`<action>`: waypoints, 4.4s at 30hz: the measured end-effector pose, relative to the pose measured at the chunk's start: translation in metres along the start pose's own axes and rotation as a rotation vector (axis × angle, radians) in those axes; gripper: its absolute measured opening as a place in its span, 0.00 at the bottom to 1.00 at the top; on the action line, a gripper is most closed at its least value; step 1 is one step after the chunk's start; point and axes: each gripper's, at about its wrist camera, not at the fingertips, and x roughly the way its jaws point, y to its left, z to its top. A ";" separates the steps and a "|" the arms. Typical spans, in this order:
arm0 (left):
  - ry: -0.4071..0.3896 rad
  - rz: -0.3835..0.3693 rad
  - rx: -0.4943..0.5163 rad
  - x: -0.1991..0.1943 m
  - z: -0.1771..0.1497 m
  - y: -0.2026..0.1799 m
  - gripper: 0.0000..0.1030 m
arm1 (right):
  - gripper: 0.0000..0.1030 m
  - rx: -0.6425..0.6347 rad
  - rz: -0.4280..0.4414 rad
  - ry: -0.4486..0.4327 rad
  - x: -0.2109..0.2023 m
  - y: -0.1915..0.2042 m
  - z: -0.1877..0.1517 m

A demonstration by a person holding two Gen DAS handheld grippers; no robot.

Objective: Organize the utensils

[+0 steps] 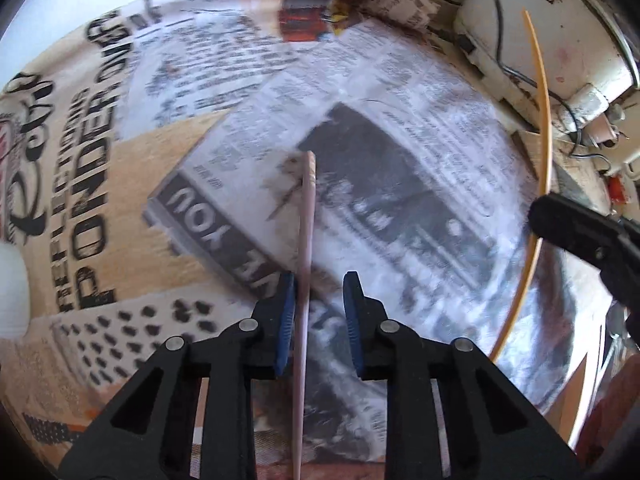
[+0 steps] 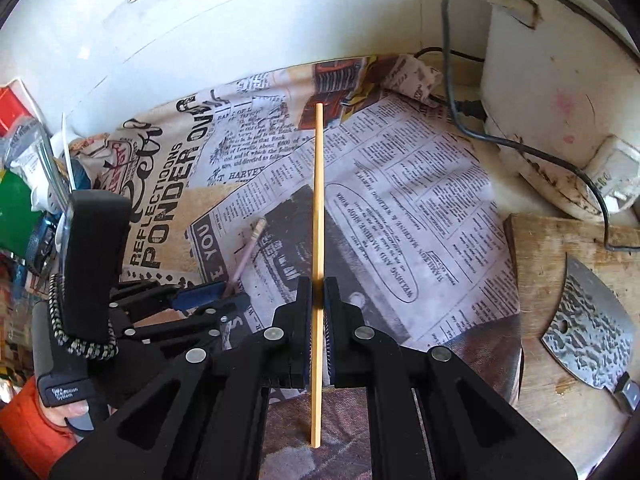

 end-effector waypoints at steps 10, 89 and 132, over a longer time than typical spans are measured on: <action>0.033 0.085 0.157 0.013 0.027 -0.032 0.13 | 0.05 0.032 0.021 -0.010 -0.003 -0.012 -0.008; -0.698 0.224 -0.240 -0.314 -0.075 0.229 0.04 | 0.05 -0.351 0.253 -0.212 -0.025 0.297 0.064; -0.939 0.205 -0.028 -0.408 -0.129 0.123 0.34 | 0.17 -0.358 0.203 -0.569 -0.212 0.219 0.023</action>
